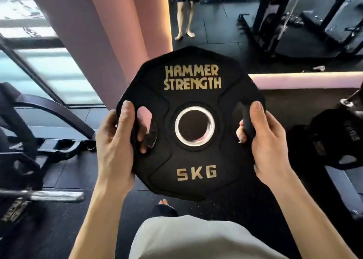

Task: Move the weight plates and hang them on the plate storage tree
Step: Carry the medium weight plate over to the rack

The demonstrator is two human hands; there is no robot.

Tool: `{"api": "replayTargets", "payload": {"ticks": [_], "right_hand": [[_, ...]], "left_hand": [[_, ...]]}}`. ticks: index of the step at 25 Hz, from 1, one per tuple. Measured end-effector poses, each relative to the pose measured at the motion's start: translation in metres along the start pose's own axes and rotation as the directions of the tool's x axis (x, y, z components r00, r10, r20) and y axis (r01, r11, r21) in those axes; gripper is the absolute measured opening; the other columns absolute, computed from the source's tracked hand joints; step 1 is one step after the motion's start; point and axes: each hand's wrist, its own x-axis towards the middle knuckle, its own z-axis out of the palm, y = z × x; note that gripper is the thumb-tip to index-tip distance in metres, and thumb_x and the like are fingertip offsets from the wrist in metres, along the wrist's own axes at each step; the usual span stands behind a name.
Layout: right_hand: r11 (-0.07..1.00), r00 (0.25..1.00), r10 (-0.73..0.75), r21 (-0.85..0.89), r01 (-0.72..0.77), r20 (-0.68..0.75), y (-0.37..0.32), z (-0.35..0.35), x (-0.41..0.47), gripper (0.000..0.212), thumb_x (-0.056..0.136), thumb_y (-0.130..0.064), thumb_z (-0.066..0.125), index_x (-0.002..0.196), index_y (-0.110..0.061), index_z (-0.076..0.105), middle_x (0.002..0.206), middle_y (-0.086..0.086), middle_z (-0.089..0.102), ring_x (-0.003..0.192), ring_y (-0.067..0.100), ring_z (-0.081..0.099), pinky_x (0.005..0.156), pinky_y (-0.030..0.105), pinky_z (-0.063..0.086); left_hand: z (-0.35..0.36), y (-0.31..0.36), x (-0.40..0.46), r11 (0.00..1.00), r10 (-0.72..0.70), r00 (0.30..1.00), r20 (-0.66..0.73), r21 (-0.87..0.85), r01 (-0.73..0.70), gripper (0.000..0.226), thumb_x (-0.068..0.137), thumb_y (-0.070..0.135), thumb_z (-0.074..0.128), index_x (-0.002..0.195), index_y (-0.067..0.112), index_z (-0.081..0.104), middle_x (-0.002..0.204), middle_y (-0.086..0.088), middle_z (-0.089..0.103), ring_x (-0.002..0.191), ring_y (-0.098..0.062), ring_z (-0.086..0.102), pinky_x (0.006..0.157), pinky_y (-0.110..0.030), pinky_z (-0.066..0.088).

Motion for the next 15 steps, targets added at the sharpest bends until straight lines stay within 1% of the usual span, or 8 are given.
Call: {"api": "replayTargets", "payload": {"ticks": [2, 5, 7, 9, 11, 13, 15], "right_hand": [[1.0, 0.999, -0.009, -0.002, 0.009, -0.031, 0.003, 0.009, 0.04, 0.045, 0.081, -0.059, 0.056, 0.073, -0.014, 0.053, 0.063, -0.004, 0.052, 0.054, 0.009, 0.05, 0.057, 0.024, 0.042], [1.0, 0.994, -0.029, 0.008, 0.03, -0.101, 0.009, 0.022, 0.105, 0.045, 0.078, -0.061, 0.057, 0.072, -0.016, 0.055, 0.065, -0.005, 0.054, 0.056, 0.008, 0.052, 0.06, 0.027, 0.043], [0.998, 0.988, -0.048, 0.024, 0.052, -0.144, 0.01, 0.031, 0.146, 0.045, 0.076, -0.061, 0.058, 0.073, -0.016, 0.056, 0.066, -0.005, 0.055, 0.058, 0.009, 0.052, 0.059, 0.025, 0.044], [0.996, 0.975, -0.05, 0.056, 0.063, -0.218, 0.012, 0.039, 0.189, 0.045, 0.076, -0.059, 0.059, 0.077, -0.014, 0.058, 0.069, -0.003, 0.055, 0.061, 0.01, 0.051, 0.058, 0.023, 0.045], [0.993, 0.951, -0.05, 0.085, 0.08, -0.307, 0.009, 0.045, 0.228, 0.046, 0.077, -0.058, 0.059, 0.081, -0.012, 0.059, 0.072, 0.0, 0.055, 0.064, 0.011, 0.051, 0.059, 0.023, 0.046], [0.992, 0.91, -0.078, 0.062, 0.113, -0.407, 0.003, 0.043, 0.261, 0.048, 0.079, -0.058, 0.057, 0.083, -0.01, 0.059, 0.075, 0.002, 0.055, 0.065, 0.012, 0.052, 0.059, 0.022, 0.047], [0.989, 0.863, -0.116, 0.021, 0.145, -0.493, -0.004, 0.034, 0.284, 0.058, 0.081, -0.058, 0.056, 0.088, -0.001, 0.059, 0.081, 0.008, 0.055, 0.07, 0.015, 0.052, 0.061, 0.023, 0.048]], "left_hand": [[0.019, -0.009, 0.045, 1.0, -0.012, 1.0, 0.008, -0.008, 0.012, 0.029, 0.099, 0.034, 0.05, 0.075, 0.018, 0.05, 0.058, 0.004, 0.048, 0.045, -0.008, 0.041, 0.04, -0.02, 0.033], [0.048, -0.027, 0.12, 0.999, -0.036, 0.997, 0.065, -0.024, 0.038, 0.028, 0.099, 0.033, 0.05, 0.076, 0.017, 0.048, 0.056, 0.004, 0.047, 0.043, -0.009, 0.041, 0.04, -0.02, 0.033], [0.068, -0.038, 0.168, 0.999, -0.033, 0.993, 0.115, -0.003, 0.034, 0.031, 0.099, 0.035, 0.051, 0.072, 0.021, 0.054, 0.056, 0.003, 0.047, 0.044, -0.01, 0.041, 0.041, -0.021, 0.033], [0.092, -0.048, 0.224, 0.999, -0.04, 0.982, 0.186, 0.03, 0.036, 0.033, 0.099, 0.036, 0.052, 0.068, 0.026, 0.06, 0.057, 0.004, 0.049, 0.046, -0.011, 0.041, 0.044, -0.024, 0.032], [0.122, -0.054, 0.28, 0.998, -0.054, 0.957, 0.283, 0.056, 0.04, 0.031, 0.097, 0.041, 0.055, 0.071, 0.025, 0.058, 0.056, 0.003, 0.047, 0.046, -0.012, 0.041, 0.046, -0.028, 0.031], [0.157, -0.059, 0.329, 0.996, -0.07, 0.914, 0.4, 0.079, 0.042, 0.03, 0.093, 0.045, 0.058, 0.072, 0.024, 0.057, 0.057, 0.003, 0.049, 0.047, -0.013, 0.042, 0.047, -0.029, 0.032], [0.194, -0.065, 0.36, 0.995, -0.097, 0.869, 0.486, 0.079, 0.066, 0.029, 0.091, 0.046, 0.057, 0.07, 0.027, 0.059, 0.059, 0.004, 0.052, 0.05, -0.012, 0.044, 0.046, -0.028, 0.035]]}}
